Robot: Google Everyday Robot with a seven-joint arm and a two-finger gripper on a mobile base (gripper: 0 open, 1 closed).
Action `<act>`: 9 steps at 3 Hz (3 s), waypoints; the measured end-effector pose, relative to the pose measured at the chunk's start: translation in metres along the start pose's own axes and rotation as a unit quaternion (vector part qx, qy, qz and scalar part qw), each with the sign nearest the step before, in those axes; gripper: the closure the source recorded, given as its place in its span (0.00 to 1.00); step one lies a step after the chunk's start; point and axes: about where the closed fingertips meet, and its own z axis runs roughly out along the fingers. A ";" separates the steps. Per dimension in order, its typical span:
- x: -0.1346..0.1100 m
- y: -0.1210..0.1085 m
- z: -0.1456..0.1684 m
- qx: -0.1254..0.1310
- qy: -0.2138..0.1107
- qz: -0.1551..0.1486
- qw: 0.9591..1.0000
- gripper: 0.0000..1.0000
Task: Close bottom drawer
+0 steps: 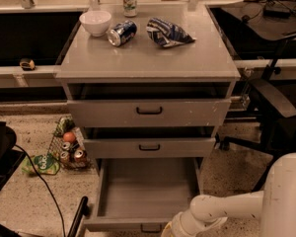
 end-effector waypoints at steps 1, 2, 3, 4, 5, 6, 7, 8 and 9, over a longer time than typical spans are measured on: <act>0.000 0.000 0.000 0.000 0.000 0.000 1.000 1.00; 0.011 -0.008 -0.007 0.033 -0.013 -0.011 0.999 1.00; 0.044 -0.022 -0.010 0.075 -0.037 -0.009 0.996 1.00; 0.074 -0.040 -0.011 0.097 -0.055 0.000 0.994 1.00; 0.094 -0.059 -0.010 0.108 -0.059 0.012 0.992 1.00; 0.107 -0.079 -0.006 0.120 -0.044 0.026 0.991 1.00; 0.110 -0.089 -0.005 0.131 -0.039 0.030 0.990 1.00; 0.108 -0.109 -0.013 0.147 -0.041 0.033 0.988 1.00; 0.111 -0.117 -0.011 0.151 -0.047 0.033 0.987 1.00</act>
Offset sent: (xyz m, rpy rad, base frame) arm 0.0217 -0.0373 -0.0018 0.0490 -0.1878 -0.0612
